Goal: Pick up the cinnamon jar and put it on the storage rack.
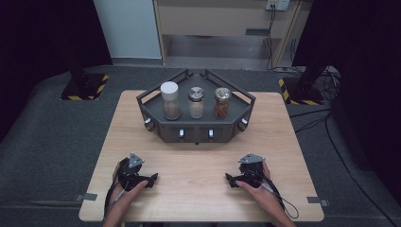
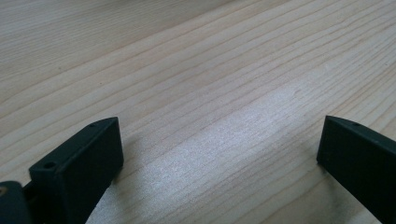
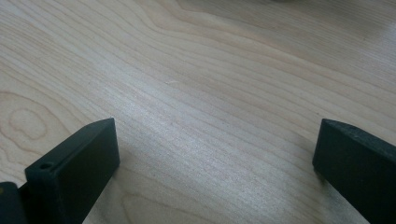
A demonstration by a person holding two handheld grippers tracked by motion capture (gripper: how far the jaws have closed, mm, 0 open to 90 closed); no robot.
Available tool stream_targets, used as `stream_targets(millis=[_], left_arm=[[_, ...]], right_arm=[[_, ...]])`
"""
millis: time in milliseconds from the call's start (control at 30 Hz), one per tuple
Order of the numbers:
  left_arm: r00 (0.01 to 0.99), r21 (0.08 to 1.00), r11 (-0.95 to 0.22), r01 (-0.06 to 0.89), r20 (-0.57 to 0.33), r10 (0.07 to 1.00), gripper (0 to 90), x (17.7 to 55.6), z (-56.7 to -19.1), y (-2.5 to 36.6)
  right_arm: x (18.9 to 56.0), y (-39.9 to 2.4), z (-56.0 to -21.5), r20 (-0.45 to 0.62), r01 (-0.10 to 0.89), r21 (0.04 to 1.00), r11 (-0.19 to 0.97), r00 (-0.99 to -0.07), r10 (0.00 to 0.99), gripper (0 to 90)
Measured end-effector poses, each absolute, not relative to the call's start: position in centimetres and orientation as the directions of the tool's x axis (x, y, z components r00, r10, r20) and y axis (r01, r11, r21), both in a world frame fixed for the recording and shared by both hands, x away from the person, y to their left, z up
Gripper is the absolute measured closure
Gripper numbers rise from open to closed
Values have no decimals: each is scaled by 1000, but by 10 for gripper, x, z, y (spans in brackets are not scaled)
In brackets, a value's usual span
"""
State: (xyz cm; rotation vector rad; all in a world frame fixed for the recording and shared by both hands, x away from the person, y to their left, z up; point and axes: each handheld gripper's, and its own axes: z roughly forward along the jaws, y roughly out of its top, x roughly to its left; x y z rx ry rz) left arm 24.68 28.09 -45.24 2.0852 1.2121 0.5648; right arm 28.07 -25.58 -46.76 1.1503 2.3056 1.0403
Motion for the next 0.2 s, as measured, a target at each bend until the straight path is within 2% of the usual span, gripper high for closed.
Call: stream_targets(millis=[200], left_arm=[[479, 718, -360, 595, 42, 877, 0, 247, -452, 281]], right_arm=[[280, -255, -468, 6, 533, 748, 395, -601, 799, 4]])
